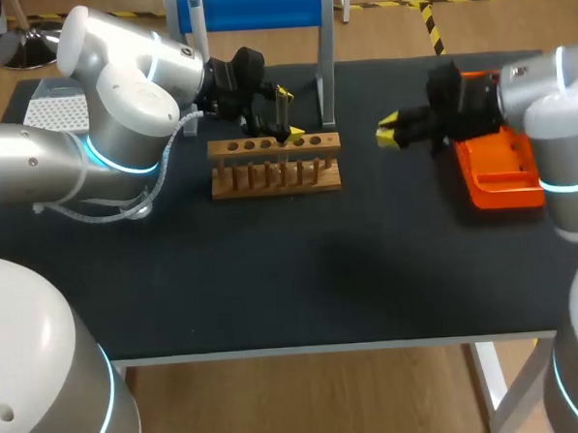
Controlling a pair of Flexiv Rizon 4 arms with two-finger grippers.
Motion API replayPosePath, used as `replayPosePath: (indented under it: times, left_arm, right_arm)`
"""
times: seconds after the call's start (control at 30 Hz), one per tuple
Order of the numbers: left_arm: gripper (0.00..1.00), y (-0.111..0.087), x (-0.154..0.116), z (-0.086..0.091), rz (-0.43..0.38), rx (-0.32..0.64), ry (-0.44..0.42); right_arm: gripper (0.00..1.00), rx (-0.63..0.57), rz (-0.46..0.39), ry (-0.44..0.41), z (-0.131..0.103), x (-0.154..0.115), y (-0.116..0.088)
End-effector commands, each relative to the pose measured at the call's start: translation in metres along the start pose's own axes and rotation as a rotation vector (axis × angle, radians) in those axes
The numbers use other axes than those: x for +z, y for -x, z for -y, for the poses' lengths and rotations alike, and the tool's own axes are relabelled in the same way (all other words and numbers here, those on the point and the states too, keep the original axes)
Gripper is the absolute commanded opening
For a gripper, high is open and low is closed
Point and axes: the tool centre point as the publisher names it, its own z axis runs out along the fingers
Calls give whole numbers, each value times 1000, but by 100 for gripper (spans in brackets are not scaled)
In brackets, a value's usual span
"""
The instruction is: Invert the test tube, pick up the pipette, mount the tip to pipette, aspirate from beaker and dispense into the tube, eject the tip, return the pipette, and cap with the stopper.
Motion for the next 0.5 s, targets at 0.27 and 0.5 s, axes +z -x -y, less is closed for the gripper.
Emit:
replayPosePath:
  times: [0.27, 0.5]
  left_arm:
    - [100, 0, 0, 0, -1, -1, 2]
    - [100, 0, 0, 0, -1, -1, 2]
  right_arm:
    - [0, -72, -168, -58, -50, 3, 20]
    - [0, -97, -197, -56, -70, 14, 27]
